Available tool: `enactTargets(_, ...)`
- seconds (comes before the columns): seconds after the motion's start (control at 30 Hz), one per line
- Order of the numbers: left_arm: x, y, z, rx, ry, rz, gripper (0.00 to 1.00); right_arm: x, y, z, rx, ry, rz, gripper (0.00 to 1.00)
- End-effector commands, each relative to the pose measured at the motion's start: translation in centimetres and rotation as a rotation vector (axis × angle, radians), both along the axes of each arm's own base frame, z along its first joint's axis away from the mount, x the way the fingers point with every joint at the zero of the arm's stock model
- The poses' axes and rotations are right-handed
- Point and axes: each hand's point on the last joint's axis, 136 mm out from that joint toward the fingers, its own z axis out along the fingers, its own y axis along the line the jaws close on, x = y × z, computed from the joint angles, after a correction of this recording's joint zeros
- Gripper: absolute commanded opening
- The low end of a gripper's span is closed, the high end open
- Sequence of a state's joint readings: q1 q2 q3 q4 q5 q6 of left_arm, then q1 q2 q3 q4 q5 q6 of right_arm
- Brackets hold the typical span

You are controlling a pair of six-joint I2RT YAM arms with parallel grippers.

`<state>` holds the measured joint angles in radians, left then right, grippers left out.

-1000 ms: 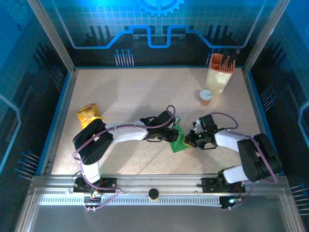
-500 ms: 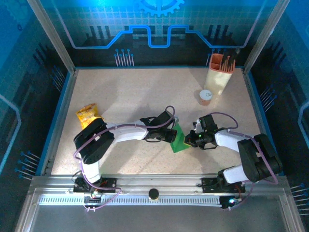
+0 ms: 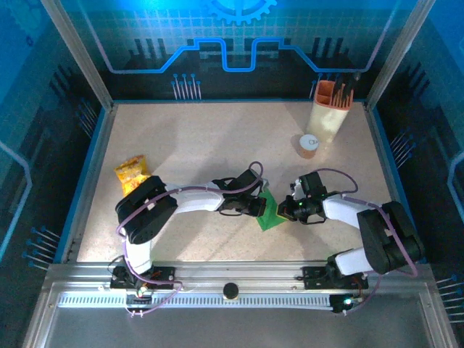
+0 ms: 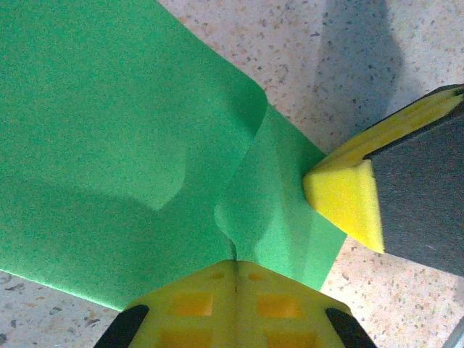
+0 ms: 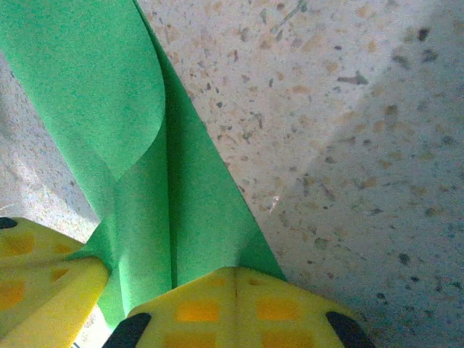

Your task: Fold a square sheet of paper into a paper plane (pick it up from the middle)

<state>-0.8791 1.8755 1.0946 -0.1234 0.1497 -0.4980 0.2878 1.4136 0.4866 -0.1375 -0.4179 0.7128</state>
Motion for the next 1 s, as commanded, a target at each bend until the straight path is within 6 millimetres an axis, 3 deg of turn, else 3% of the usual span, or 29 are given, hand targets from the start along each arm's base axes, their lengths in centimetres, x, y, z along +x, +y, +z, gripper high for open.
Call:
enactTargets(0.0,0.1,1.1,-1.1,0.067,-0.016,0.013,0.0,-0.9,-0.7,-0.8,-0.062,0.036,0.003,0.0)
enactTargets(0.23,1.3,1.5,-0.7,0.119,-0.079,0.002,0.0,-1.0,-0.8,-0.8,-0.063,0.038,0.003,0.0)
enactTargets(0.4,1.1,1.3,-1.1,0.117,-0.066,-0.012,0.0,-0.7,-0.4,-0.4,-0.04,0.024,0.008,0.0)
enactTargets(0.77,0.3,0.9,-1.7,0.089,-0.025,-0.025,0.0,0.5,2.2,4.1,0.093,-0.111,0.065,0.1)
enactTargets(0.97,0.3,0.7,-1.4,0.077,-0.025,-0.019,0.0,-1.4,4.2,5.0,0.142,-0.108,0.138,0.06)
